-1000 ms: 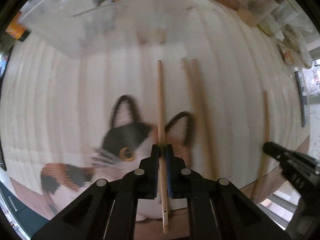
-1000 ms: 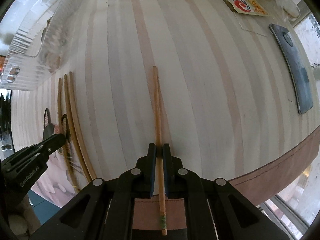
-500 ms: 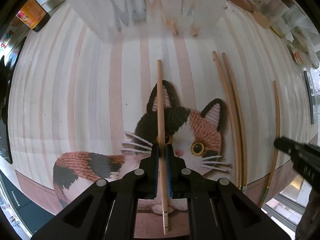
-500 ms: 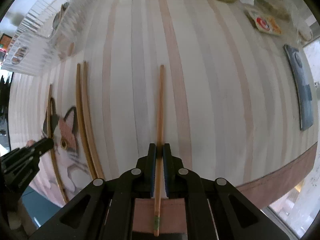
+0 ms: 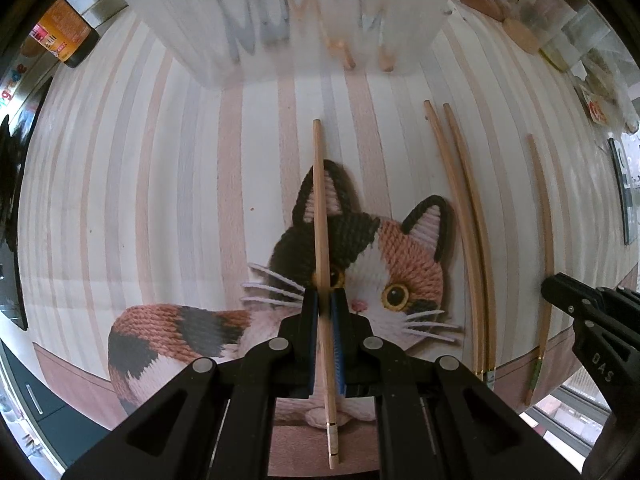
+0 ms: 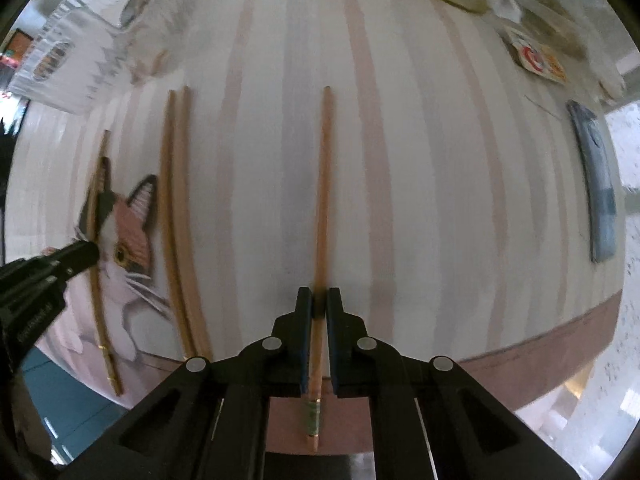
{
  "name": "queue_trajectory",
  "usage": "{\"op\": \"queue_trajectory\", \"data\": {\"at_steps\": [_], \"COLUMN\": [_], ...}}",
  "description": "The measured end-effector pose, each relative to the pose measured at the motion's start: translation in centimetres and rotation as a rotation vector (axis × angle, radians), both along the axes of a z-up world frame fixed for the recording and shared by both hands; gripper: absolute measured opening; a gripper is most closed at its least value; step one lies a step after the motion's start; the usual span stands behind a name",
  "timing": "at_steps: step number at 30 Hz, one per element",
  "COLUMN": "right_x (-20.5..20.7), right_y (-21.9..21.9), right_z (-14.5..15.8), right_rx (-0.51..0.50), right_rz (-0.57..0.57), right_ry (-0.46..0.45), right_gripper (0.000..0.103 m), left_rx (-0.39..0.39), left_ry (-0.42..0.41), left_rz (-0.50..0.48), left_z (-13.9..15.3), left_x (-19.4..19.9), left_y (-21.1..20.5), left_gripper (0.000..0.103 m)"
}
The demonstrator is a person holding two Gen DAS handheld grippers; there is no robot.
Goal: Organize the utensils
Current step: 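Grasp a wooden chopstick with the left tool while the right tool grasps another, then carry both chopsticks into the plastic tray and open both tools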
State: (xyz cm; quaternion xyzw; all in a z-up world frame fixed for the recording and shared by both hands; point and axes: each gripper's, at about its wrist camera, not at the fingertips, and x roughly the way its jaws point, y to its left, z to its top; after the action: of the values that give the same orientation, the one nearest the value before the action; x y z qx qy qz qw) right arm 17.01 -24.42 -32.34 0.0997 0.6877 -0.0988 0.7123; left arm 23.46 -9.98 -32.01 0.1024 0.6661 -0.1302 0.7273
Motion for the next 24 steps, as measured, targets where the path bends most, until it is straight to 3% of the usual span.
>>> {"op": "queue_trajectory", "data": {"at_steps": [8,13,18,24], "right_x": [1.0,1.1,1.5,0.6], "right_y": [2.1,-1.8,-1.1,-1.0], "right_z": [-0.1,0.4,0.3,1.3], "right_rx": [0.001,-0.002,-0.021,-0.034], "right_rz": [0.024,0.037,0.04,0.001], "right_ry": [-0.007,0.002,0.001,-0.052], "right_gripper": [0.008,0.008,0.008,0.007], "left_rx": [0.001,0.001,0.008,0.031], "left_ry": [0.0,-0.004,-0.009,-0.115], "left_rz": [-0.001,-0.005,-0.003,0.055], "left_z": [0.1,0.1,0.3,3.8], "left_x": [0.0,-0.1,0.0,0.1], "left_y": [0.0,-0.1,0.3,3.3], "left_gripper": [0.005,0.005,0.004,0.004]}}
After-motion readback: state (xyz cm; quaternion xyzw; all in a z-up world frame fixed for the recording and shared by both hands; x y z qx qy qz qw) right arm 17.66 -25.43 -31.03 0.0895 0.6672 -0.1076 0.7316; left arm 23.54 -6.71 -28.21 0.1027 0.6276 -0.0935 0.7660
